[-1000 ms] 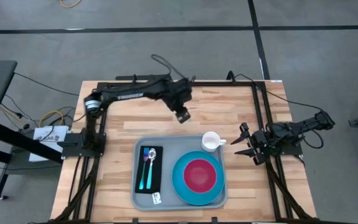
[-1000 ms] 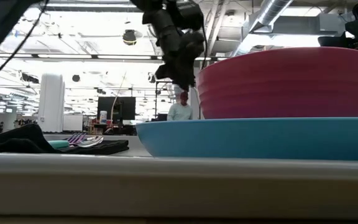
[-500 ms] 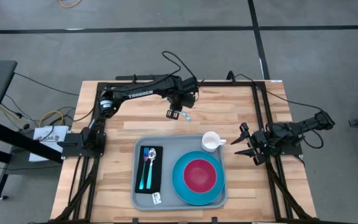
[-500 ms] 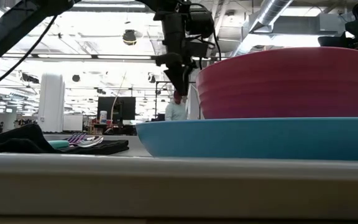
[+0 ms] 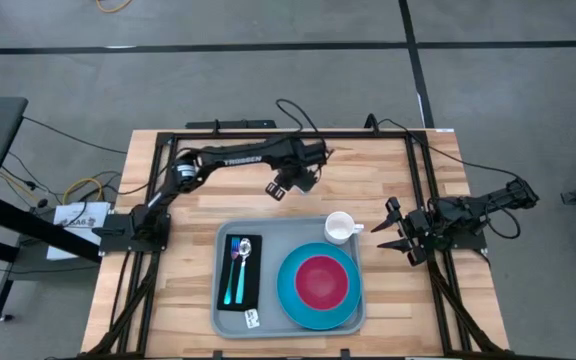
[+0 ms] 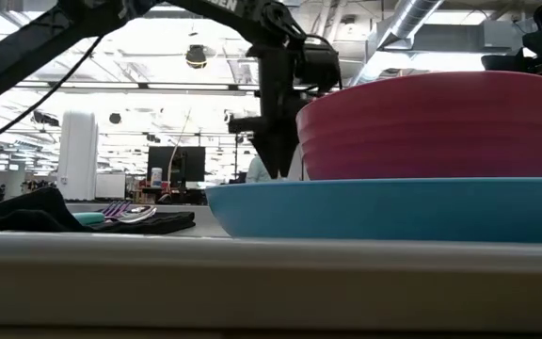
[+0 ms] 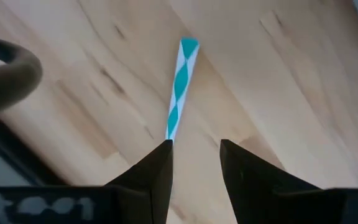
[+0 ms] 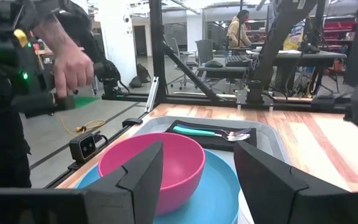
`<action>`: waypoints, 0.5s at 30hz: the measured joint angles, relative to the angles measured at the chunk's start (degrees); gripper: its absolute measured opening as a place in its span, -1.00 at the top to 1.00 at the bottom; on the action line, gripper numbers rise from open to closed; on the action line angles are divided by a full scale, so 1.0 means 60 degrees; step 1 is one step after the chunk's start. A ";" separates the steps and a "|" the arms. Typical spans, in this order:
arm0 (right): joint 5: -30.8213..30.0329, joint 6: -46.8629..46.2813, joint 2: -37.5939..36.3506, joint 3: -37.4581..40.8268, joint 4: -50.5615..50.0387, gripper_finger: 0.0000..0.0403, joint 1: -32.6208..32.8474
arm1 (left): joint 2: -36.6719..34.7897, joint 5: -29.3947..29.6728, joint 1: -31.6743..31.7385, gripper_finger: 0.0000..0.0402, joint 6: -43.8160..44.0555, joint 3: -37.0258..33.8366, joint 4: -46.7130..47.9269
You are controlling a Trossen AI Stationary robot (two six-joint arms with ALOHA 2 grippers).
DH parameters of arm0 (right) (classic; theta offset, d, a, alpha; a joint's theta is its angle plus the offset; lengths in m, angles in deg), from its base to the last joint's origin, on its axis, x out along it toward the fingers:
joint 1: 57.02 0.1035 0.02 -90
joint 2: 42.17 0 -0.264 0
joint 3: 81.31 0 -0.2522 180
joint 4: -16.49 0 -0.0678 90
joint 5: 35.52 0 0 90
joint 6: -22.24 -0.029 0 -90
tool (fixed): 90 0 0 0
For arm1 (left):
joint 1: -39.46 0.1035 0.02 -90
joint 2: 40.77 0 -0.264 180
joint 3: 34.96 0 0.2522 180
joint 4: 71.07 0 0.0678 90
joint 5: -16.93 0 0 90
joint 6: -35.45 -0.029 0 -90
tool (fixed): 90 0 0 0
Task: Set up tray
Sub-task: Put the blue table knife on the black table napkin to the right of the blue spoon
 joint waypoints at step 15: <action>0.0000 0.0000 0.0004 0.0004 0.0001 0.06 -0.0003 | 0.0572 0.0290 -0.0200 0.39 -0.0263 0.0000 -0.1595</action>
